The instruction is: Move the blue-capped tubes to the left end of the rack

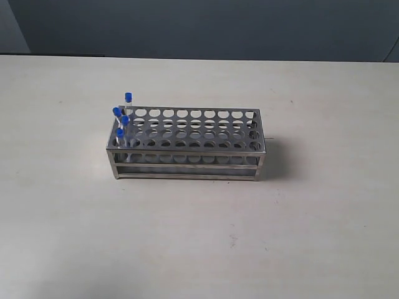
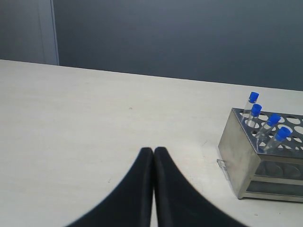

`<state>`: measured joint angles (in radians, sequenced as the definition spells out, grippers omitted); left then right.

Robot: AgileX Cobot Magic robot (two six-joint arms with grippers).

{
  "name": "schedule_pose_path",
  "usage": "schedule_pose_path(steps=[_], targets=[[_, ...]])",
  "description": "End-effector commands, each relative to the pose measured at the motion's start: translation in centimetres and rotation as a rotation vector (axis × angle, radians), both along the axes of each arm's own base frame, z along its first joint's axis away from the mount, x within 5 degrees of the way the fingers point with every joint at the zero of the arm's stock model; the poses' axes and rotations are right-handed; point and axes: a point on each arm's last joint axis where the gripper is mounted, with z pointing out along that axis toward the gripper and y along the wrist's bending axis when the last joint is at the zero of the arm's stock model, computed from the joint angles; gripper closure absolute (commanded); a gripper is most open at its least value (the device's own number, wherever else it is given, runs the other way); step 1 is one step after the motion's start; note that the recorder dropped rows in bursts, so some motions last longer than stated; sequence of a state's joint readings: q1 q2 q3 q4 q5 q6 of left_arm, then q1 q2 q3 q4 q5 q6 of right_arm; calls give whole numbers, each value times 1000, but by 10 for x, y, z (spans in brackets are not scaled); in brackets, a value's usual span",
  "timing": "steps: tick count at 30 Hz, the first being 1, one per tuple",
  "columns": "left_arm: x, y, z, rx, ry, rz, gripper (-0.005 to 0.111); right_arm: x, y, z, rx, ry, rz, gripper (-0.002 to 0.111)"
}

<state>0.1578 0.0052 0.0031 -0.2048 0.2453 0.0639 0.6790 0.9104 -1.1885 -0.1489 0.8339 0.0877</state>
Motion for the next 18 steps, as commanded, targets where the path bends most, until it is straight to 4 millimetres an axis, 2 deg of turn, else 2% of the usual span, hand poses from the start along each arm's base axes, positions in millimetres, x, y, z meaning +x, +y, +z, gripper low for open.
schedule_pose_path(steps=[1, 5, 10, 14, 18], targets=[[0, -1, 2, 2, -13, -10, 106, -18, -42, -32, 154, -70, -173, 96], [0, -1, 2, 2, -13, -10, 106, -50, -71, -78, 199, -140, -325, 96], [0, -1, 2, 2, -13, -10, 106, -86, -89, -137, 223, -285, -446, 96], [0, -1, 2, 2, -13, -10, 106, -97, -94, -172, 227, -387, -517, 96], [0, -1, 2, 5, -13, -10, 106, -88, -96, -206, 198, -329, -580, 96]])
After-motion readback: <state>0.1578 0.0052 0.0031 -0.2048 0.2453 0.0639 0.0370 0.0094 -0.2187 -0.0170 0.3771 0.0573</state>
